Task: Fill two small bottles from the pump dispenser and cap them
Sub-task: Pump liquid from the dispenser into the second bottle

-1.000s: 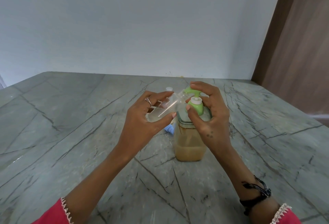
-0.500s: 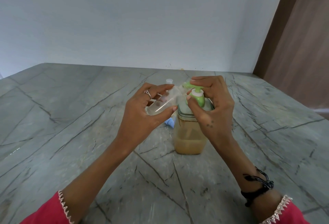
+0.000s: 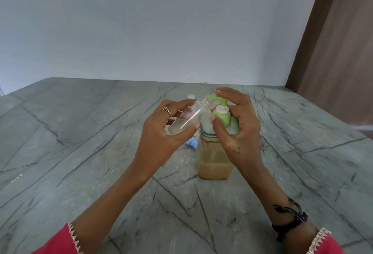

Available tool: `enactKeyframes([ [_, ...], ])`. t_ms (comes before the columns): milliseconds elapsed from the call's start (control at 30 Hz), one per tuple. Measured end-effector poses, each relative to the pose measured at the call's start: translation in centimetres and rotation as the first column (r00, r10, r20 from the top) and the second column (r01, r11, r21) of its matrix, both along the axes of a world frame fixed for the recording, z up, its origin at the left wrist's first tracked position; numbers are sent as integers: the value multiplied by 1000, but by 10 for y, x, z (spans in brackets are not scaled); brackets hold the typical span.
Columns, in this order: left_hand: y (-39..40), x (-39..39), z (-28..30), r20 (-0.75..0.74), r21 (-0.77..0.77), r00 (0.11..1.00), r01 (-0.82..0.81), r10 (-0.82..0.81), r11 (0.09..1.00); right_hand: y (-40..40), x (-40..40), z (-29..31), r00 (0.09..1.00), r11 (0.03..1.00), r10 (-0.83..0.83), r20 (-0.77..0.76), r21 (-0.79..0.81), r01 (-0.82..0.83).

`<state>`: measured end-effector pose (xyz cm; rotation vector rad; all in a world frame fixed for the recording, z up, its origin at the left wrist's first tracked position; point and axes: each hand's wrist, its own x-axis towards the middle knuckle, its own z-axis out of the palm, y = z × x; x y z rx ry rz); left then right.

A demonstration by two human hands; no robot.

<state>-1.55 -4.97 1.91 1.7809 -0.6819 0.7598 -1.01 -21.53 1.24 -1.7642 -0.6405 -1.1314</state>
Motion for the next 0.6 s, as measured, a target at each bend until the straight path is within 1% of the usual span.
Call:
enactKeyframes([
  [233,-1,-1,0,5,17,1000,-9,9,1000,0,3,2,998,998,-53,36,19,52],
  [467,0,-1,-1,1,20,1000,-5,5,1000,2,1,4,997,997,-68,42,49,66],
  [600,0,0,-1,18,19,1000,-9,9,1000,2,0,2,998,998,-58,29,20,57],
])
